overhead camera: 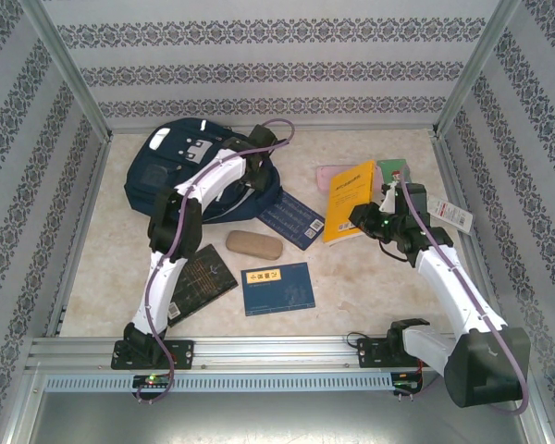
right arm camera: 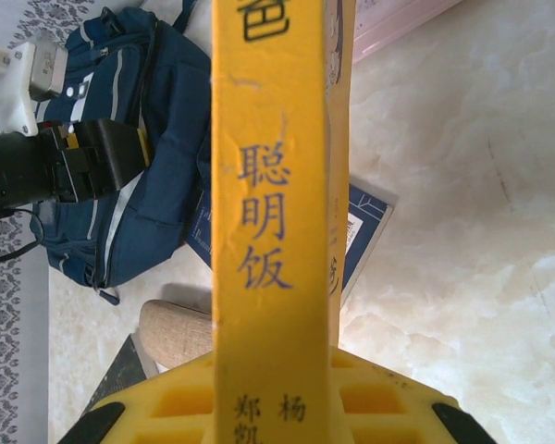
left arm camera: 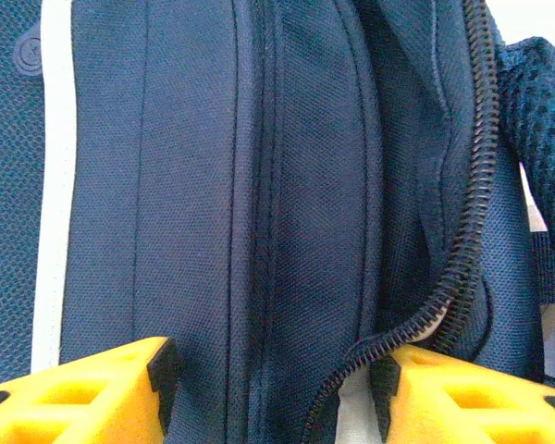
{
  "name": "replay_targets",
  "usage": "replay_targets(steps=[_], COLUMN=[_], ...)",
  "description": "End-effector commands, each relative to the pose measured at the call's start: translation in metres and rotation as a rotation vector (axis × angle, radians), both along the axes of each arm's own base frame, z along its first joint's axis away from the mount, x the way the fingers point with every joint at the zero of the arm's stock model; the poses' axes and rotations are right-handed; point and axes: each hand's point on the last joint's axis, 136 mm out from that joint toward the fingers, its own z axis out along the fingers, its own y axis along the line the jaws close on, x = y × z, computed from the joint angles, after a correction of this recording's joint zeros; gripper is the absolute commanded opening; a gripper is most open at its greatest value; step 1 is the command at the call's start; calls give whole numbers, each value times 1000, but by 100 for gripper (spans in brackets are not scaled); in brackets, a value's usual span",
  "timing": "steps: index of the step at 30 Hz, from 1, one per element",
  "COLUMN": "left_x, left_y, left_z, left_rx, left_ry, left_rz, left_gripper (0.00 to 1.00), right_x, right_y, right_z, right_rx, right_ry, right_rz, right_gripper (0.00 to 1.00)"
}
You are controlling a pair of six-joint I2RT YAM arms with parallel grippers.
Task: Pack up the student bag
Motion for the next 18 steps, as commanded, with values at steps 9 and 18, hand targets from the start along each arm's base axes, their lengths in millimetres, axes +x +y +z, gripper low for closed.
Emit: replay_targets(steps=[9, 18], left_x=[8, 1], left_y=[21, 22], left_z=[51, -1], left_rx=[-203, -113], left_ry=[-49, 79], left_rz=[48, 6], left_gripper=[58, 57], right_x=[24, 31], right_y=[15, 26], right_z=[34, 33], right_rx=[38, 42], right_ry=[-128, -116], right_rz=[45, 69], right_gripper=[0, 0])
